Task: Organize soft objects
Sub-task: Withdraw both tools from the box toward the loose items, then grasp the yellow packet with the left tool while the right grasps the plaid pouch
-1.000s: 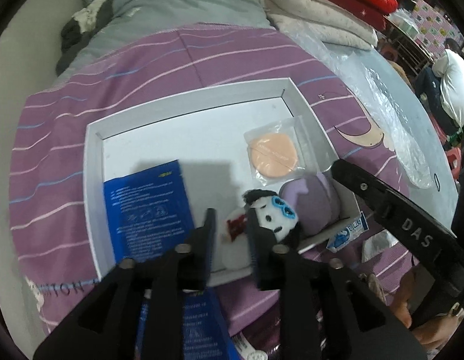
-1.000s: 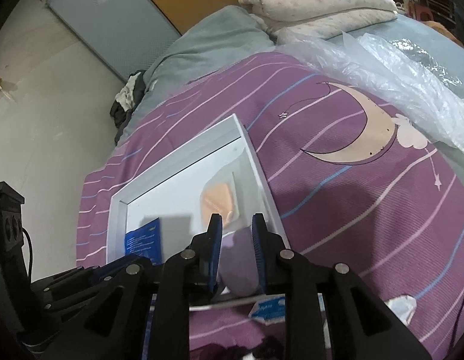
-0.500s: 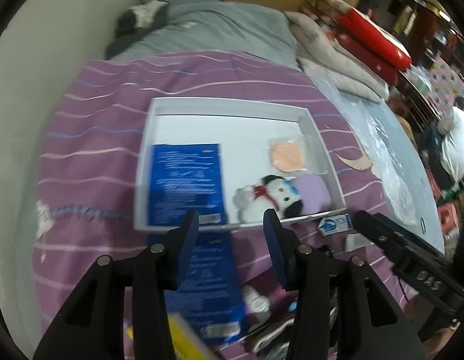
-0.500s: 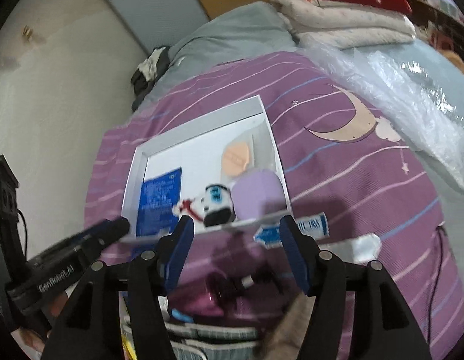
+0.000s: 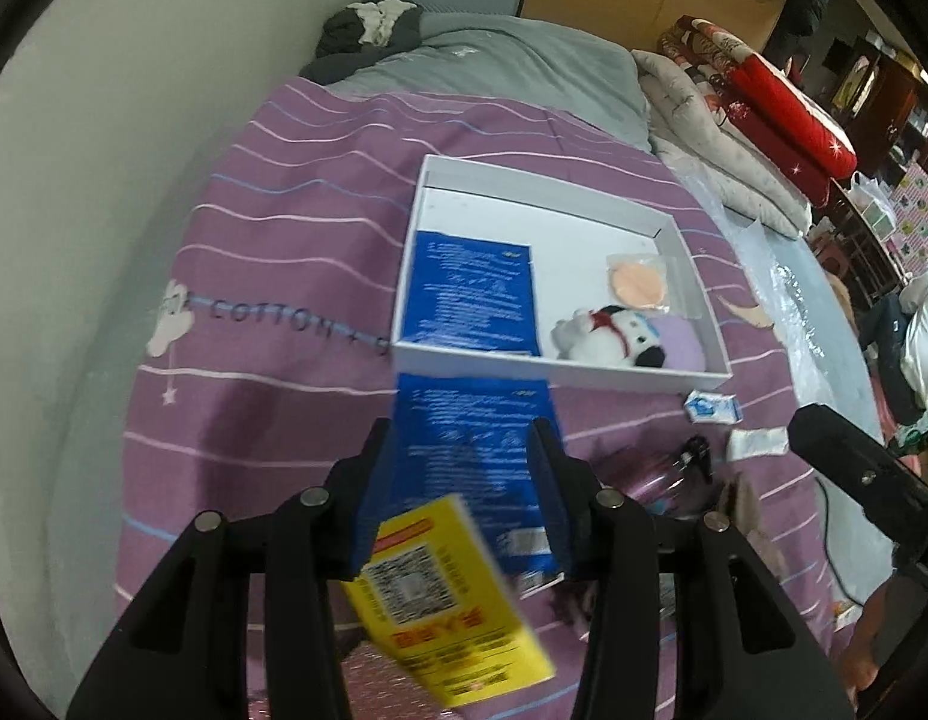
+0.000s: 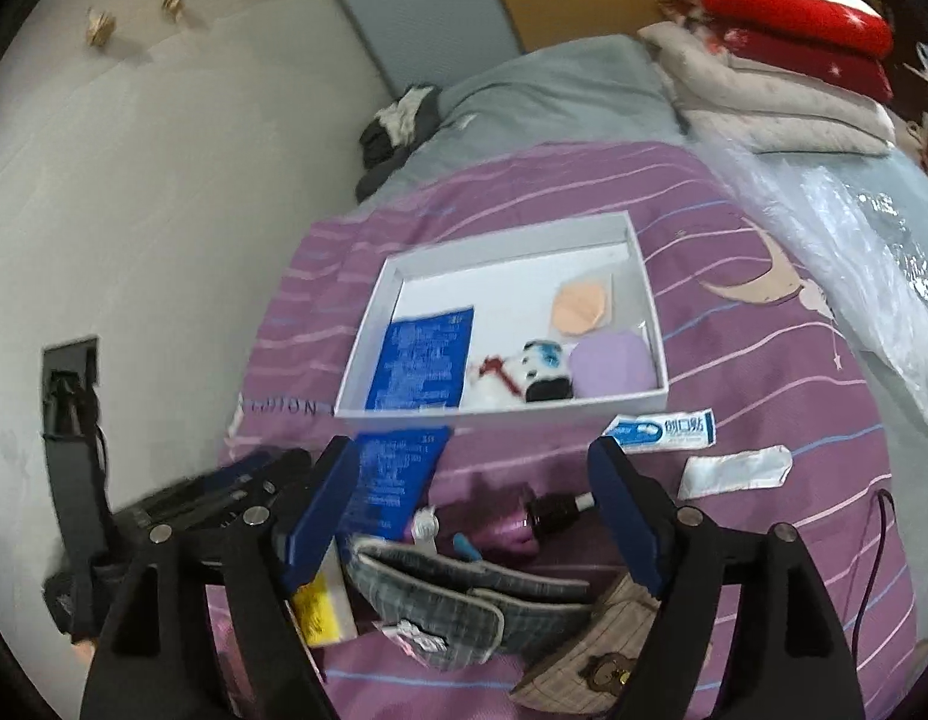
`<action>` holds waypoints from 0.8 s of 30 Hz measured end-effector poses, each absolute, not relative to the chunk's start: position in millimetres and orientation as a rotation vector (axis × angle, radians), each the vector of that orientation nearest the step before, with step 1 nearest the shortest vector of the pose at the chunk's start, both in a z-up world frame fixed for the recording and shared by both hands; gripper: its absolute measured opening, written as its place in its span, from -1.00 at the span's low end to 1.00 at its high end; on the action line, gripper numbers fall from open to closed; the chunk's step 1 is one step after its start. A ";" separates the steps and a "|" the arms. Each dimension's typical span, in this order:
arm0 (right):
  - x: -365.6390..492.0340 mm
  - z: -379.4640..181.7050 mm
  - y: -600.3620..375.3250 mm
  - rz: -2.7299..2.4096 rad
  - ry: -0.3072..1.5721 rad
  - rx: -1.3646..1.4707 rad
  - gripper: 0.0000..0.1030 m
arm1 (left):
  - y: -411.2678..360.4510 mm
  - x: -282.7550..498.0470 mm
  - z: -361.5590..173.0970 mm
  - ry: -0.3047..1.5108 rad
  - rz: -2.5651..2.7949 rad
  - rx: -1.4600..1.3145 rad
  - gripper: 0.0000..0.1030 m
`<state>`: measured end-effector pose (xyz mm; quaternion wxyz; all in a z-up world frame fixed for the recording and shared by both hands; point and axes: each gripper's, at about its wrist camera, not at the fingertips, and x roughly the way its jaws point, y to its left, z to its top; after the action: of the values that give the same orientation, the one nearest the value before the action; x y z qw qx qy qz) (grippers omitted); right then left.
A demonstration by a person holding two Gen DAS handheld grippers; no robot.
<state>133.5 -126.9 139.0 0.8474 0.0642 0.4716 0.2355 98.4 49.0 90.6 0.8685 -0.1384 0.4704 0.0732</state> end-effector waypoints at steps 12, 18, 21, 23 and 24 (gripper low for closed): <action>107.6 112.9 -84.5 0.613 0.967 -0.129 0.54 | 78.7 85.2 76.5 1.044 0.017 -0.441 -0.10; 90.6 109.7 -64.4 0.670 0.947 -0.250 0.54 | 92.4 79.4 66.7 1.134 -0.029 -0.597 0.14; 88.1 102.3 -59.6 0.683 0.972 -0.283 0.54 | 96.0 77.9 60.5 1.188 -0.029 -0.638 0.22; 87.9 97.4 -59.3 0.690 0.993 -0.294 0.53 | 97.4 76.5 55.4 1.230 0.000 -0.645 0.22; 87.3 96.6 -59.5 0.689 0.998 -0.298 0.54 | 97.7 75.9 53.5 1.241 0.013 -0.644 0.22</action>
<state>87.3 -59.5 96.6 0.8114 -0.1394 0.4672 0.3224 75.8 97.7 53.5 0.7654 -0.2963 0.5713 0.0061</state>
